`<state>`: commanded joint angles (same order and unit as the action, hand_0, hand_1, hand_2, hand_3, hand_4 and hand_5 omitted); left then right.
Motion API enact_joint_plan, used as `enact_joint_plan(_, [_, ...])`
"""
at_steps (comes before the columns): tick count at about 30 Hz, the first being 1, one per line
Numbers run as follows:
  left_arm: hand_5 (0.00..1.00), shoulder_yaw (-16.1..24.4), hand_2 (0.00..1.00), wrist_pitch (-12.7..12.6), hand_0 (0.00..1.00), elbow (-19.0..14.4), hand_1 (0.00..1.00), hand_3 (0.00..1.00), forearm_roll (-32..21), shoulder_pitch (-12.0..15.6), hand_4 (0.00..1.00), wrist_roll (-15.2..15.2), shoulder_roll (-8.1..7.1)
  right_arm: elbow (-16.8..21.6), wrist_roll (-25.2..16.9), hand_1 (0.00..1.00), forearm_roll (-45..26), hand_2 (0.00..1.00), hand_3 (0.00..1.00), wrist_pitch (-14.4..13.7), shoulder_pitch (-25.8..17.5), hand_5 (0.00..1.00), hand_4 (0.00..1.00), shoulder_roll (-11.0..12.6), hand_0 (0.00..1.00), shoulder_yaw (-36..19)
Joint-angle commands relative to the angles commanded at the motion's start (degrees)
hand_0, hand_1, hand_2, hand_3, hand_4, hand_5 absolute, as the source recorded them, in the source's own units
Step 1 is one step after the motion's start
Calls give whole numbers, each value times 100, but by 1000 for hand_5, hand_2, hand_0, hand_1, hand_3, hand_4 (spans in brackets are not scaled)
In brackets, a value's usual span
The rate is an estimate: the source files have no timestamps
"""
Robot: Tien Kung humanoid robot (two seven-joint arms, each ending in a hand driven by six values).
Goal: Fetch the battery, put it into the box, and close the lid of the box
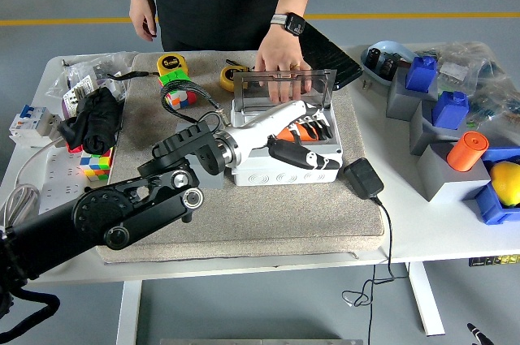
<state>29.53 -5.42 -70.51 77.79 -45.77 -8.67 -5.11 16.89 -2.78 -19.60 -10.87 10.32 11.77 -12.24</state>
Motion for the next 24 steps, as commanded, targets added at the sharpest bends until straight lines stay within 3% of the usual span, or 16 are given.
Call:
enact_joint_plan(3, [409, 84, 604, -63, 426, -38, 626, 568, -19, -72, 998, 47, 103, 3, -2, 685, -2, 683, 589, -2, 3, 482, 979, 4, 707, -4])
enact_joint_plan(8, [409, 355, 604, -343, 426, -118, 626, 568, -26, -248, 998, 338, 90, -3, 13, 685, -31, 683, 589, 1, -6, 482, 979, 21, 707, 23])
enact_joint_plan(9, [416, 413, 687, -398, 667, -95, 719, 664, -19, -288, 998, 393, 85, -3, 14, 685, -33, 684, 588, 1, -7, 484, 979, 22, 708, 27])
enact_joint_plan(10, [416, 457, 687, -431, 667, -65, 719, 664, -5, -319, 998, 420, 84, -4, 14, 685, -35, 684, 588, 1, -8, 484, 979, 22, 708, 30])
enact_joint_plan(14, [416, 621, 687, -463, 667, 188, 719, 664, 115, -454, 998, 427, 106, 3, 3, 685, -18, 684, 588, -12, 5, 484, 979, 16, 708, 20])
enact_joint_plan(15, [488, 652, 799, -462, 833, 272, 831, 792, 157, -489, 998, 417, 114, 4, -1, 685, -13, 683, 589, -17, 10, 483, 979, 14, 708, 17])
enact_joint_plan(20, [488, 691, 799, -429, 833, 755, 831, 792, 312, -668, 998, 321, 158, 6, -5, 685, -19, 683, 589, -27, 18, 483, 979, 8, 708, 40])
enact_joint_plan(21, [543, 686, 846, -416, 879, 848, 870, 828, 359, -696, 998, 295, 167, 6, -5, 685, -22, 684, 588, -28, 19, 483, 979, 9, 707, 44])
enact_joint_plan(24, [543, 678, 846, -407, 879, 1125, 870, 828, 435, -766, 998, 284, 185, 5, -3, 685, -24, 684, 588, -30, 28, 483, 979, 9, 707, 47])
